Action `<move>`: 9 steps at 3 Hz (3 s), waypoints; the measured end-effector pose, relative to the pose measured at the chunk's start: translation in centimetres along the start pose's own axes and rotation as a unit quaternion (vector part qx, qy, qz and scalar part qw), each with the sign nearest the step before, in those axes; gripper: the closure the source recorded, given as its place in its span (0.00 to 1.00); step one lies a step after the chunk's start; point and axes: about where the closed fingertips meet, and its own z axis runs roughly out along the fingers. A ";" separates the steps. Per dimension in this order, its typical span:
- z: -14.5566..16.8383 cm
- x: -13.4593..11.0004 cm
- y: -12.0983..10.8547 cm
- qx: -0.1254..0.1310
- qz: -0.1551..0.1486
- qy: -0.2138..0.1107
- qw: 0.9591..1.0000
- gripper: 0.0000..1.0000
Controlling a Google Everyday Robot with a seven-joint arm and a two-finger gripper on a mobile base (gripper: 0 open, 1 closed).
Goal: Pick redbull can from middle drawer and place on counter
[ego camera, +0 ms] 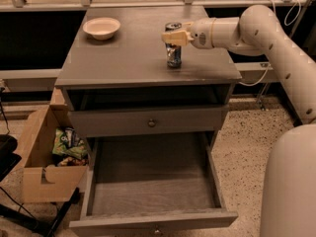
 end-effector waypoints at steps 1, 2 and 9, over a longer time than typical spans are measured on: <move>0.0 0.0 0.0 0.000 0.000 0.000 1.000 0.51; 0.0 0.0 0.0 0.000 0.000 0.000 1.000 0.28; -12.6 -9.7 0.5 0.075 -0.100 0.206 0.971 0.00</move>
Offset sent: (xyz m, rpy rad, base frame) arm 0.0000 0.0000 0.0002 0.0000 0.0000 0.0000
